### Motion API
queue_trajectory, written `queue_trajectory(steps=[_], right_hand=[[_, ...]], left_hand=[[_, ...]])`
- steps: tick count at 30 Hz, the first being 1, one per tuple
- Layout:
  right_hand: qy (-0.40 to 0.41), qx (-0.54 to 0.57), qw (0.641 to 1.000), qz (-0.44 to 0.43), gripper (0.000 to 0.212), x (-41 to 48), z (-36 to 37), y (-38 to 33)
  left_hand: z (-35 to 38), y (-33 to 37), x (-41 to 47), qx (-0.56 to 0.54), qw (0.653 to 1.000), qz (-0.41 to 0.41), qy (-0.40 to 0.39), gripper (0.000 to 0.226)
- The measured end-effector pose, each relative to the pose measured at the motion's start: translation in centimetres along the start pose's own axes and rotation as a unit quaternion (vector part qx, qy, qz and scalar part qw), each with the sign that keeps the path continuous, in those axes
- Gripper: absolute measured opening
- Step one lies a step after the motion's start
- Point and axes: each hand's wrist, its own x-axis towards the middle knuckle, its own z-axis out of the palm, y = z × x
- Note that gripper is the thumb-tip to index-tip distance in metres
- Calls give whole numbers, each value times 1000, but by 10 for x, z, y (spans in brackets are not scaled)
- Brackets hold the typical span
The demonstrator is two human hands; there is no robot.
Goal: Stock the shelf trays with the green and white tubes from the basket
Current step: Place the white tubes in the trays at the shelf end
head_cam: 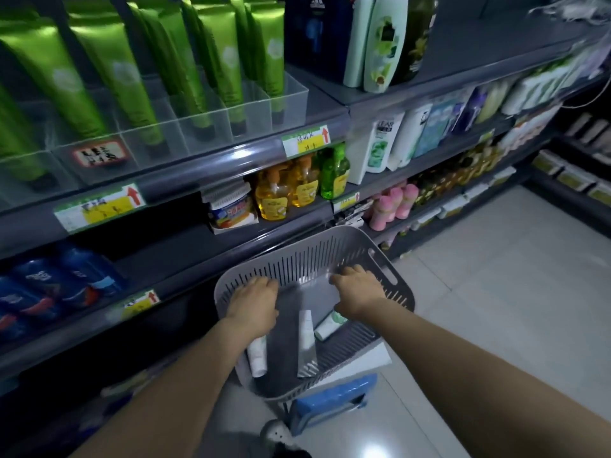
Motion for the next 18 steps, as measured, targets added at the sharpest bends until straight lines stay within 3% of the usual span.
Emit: queue_trajectory(steps=[7,11,15,18], right_hand=[[-80,16,996,23,48,35,53,29],[-121,8,993,11,48,59,81,37],[-160,2,987,-6,46,83,107,43],[-191,-14,981,-12,49,98,125,47]], left_hand=[[57,9,38,14,995,15,-96,52],[93,18,51,16,991,10,-134,44],[129,14,51,14,980,-48,-194,39],[154,10,44,-15,977,-108,-184,41]])
